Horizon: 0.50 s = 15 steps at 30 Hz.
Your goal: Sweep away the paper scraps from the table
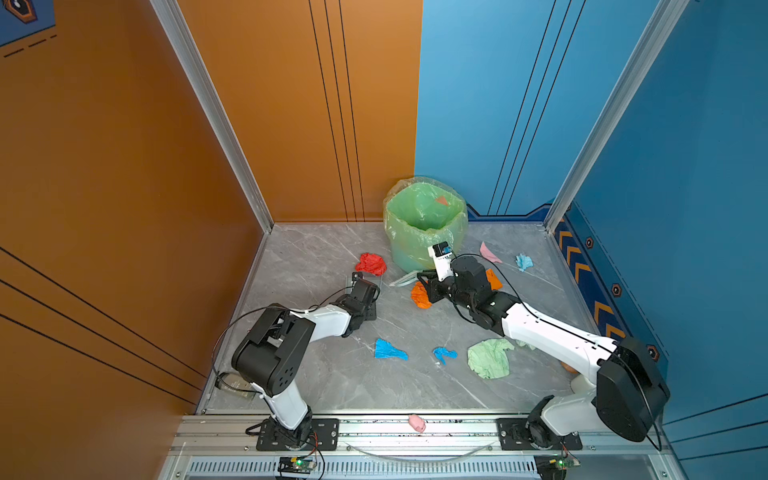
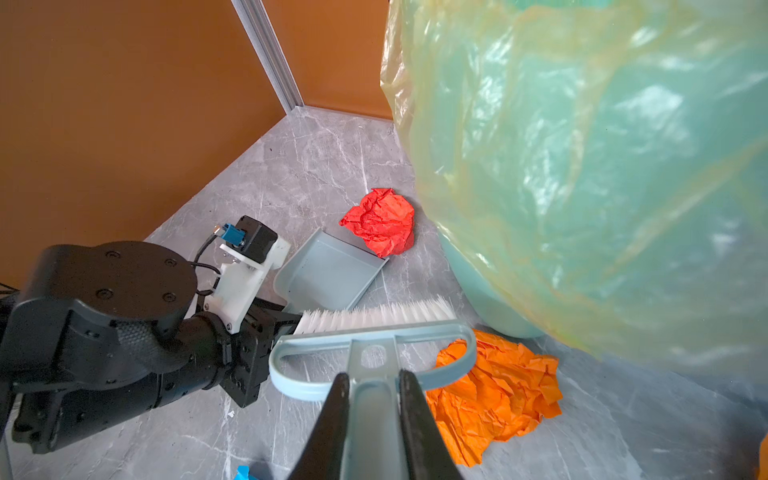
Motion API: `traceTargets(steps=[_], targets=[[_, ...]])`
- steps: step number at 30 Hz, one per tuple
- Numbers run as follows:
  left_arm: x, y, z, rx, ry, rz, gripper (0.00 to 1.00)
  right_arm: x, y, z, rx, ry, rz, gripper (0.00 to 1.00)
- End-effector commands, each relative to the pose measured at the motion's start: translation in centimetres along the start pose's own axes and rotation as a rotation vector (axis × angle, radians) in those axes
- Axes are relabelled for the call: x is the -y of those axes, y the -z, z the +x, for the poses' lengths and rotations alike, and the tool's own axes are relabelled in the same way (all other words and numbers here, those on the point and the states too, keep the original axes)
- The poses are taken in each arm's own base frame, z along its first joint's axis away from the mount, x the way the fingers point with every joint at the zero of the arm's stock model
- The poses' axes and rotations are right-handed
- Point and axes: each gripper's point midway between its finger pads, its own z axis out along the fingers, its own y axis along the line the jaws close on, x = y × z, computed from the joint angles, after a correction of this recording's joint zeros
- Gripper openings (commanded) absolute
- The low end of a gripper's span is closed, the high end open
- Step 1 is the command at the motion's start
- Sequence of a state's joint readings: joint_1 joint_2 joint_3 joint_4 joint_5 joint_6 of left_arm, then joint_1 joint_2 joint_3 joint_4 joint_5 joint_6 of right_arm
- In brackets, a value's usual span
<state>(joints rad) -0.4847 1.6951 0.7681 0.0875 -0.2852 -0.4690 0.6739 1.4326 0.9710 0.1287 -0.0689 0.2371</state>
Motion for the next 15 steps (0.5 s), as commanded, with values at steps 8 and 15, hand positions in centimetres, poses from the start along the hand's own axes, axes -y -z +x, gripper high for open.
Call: traceTargets(steps=[8, 15], targets=[[-2.7, 1.2, 4.0, -0.102, -0.017, -0.061, 0.14, -2.9, -1.8, 0.3, 0.056, 0.014, 0.004, 0.00], [-3.8, 2.5, 4.9, -0.118, -0.021, -0.073, 0.01, -4.3, -4.4, 0.3, 0.129, -0.037, 0.043, 0.00]])
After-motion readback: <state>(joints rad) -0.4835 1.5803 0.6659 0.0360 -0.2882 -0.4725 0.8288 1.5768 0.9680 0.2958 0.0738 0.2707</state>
